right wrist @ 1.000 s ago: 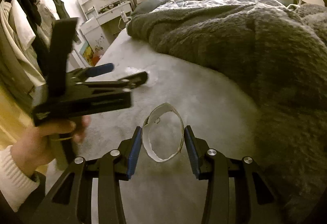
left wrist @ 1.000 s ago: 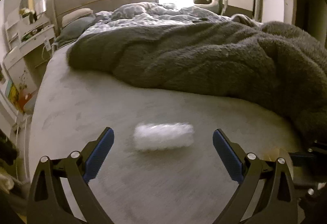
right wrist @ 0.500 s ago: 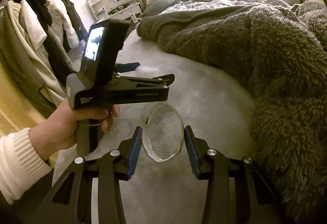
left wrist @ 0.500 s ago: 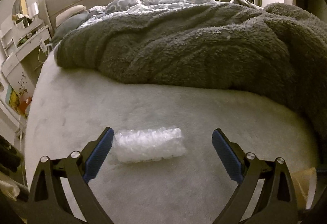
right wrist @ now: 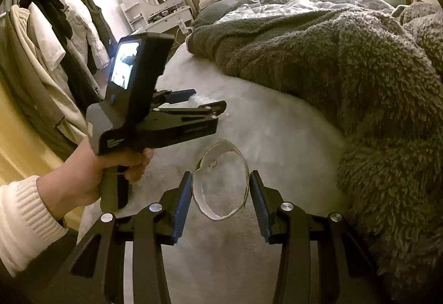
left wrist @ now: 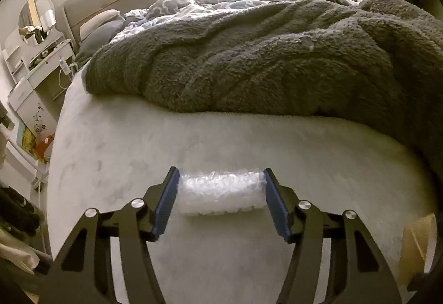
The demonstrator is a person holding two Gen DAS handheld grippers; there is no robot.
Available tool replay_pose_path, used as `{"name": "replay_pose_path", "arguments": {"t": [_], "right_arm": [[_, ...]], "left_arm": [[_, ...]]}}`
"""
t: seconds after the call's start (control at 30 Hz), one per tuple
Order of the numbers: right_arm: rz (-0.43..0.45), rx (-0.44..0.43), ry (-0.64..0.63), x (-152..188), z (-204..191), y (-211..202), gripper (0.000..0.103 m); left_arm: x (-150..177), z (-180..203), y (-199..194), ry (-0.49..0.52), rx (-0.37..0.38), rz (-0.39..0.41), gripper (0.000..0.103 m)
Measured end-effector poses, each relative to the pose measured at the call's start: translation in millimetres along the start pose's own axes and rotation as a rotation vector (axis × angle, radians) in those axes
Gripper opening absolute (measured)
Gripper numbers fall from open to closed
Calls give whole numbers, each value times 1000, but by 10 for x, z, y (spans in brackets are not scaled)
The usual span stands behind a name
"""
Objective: Collect trash
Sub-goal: 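Close the left tool on the clear bubble wrap roll, then carry the bubble wrap and cardboard core over the black bin with both tools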
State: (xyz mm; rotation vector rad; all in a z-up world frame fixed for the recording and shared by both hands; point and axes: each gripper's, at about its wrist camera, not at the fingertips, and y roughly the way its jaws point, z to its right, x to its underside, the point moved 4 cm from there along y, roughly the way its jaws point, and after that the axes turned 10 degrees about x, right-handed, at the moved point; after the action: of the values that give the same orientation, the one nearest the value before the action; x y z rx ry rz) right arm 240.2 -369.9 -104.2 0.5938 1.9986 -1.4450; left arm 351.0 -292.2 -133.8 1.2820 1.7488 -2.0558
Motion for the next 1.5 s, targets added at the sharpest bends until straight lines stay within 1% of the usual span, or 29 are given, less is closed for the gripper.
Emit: {"name": "replay_pose_path", "arguments": {"t": [0.13,0.2,0.33,0.53,0.73,0.93,1.1,1.23,1.33,1.5], "right_arm": [[9,-8,15,-13,22,-19,43],[11,-6,13,-14,26,-29,43],[15,1,11,-39,3,-60,43],[39,5,3,-134,-81,-133,43],[54,-5,-6,-239,-228,-120,43],[51,-17,-8,-326,-400,-55,43],[53,-34,-53,-380,-671,-27,43],[46,-47,-85,-425,-875,47,43],[36,-63,-102,-446,-1051,136,43],[26,-75,-139,-485,-1352,277,43]], "left_arm": [[65,32,-112,0,17,0,63],[120,54,-177,11,16,-2,63],[219,19,-277,0,21,-4,63],[392,-109,-462,-15,9,-5,63],[638,-288,-777,-81,-1,11,63],[849,-452,-1084,-91,-28,19,63],[975,-748,-1327,-115,-79,50,63],[1081,-1006,-1427,-159,-95,70,63],[1177,-1152,-1499,-156,-109,85,63],[1335,-1441,-1580,-195,-122,86,63]]}}
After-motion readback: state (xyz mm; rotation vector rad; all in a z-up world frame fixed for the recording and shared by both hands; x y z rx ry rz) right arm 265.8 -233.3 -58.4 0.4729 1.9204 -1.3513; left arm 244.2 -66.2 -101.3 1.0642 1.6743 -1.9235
